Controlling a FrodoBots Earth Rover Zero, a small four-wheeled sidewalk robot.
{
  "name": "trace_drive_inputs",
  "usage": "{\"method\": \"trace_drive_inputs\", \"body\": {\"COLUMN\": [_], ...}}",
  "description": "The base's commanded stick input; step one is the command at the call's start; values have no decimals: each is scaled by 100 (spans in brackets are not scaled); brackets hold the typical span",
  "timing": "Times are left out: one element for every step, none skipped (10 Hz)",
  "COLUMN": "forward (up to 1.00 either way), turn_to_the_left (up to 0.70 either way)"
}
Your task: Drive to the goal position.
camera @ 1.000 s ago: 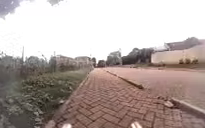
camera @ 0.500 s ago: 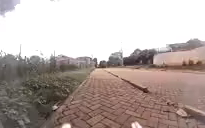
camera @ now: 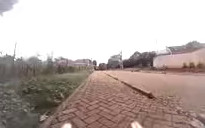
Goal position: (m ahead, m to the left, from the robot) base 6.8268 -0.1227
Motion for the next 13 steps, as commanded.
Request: {"method": "trace_drive_inputs", "body": {"forward": [70,70,70,70,70,70,70,70,70,70,70,70,70], "turn_to_the_left": [10,5,0,0,0,8,5,6,10,16,13,14,7]}}
